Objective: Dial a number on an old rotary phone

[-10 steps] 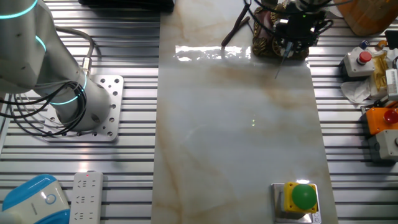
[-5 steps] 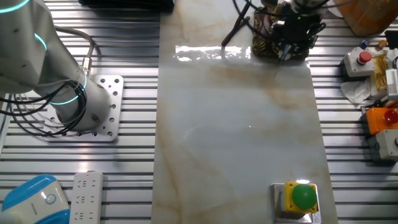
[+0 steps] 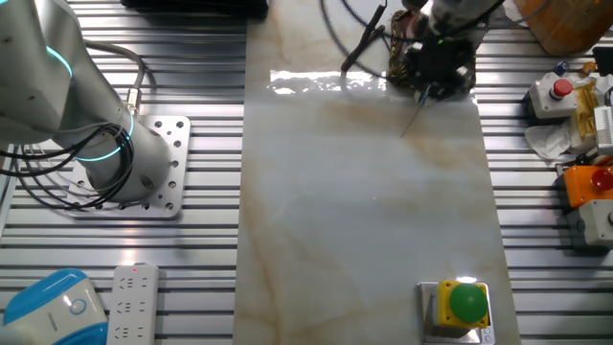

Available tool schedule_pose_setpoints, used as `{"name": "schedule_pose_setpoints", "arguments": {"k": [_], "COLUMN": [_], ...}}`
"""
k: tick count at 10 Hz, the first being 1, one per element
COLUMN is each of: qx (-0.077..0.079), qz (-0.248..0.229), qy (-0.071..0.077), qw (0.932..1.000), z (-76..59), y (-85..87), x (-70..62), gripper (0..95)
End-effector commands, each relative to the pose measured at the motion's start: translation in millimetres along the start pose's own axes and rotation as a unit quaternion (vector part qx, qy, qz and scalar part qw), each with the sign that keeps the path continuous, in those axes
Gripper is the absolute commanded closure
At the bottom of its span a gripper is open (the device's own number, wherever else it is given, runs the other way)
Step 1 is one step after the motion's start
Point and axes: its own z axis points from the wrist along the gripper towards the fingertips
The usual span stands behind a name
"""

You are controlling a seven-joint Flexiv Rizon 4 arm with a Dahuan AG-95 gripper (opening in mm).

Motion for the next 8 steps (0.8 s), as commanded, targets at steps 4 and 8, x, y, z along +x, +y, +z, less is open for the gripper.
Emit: {"name": "schedule_pose_setpoints", "arguments": {"k": [4, 8], "qx": [0.005, -0.012], "qz": [0.140, 0.215], "qy": [-0.003, -0.003], "qw": [0.9901, 0.9765], "z": [20.5, 23.1], "y": [12.4, 19.9], "x": [24.0, 26.8], "gripper": [95.0, 95.0]}}
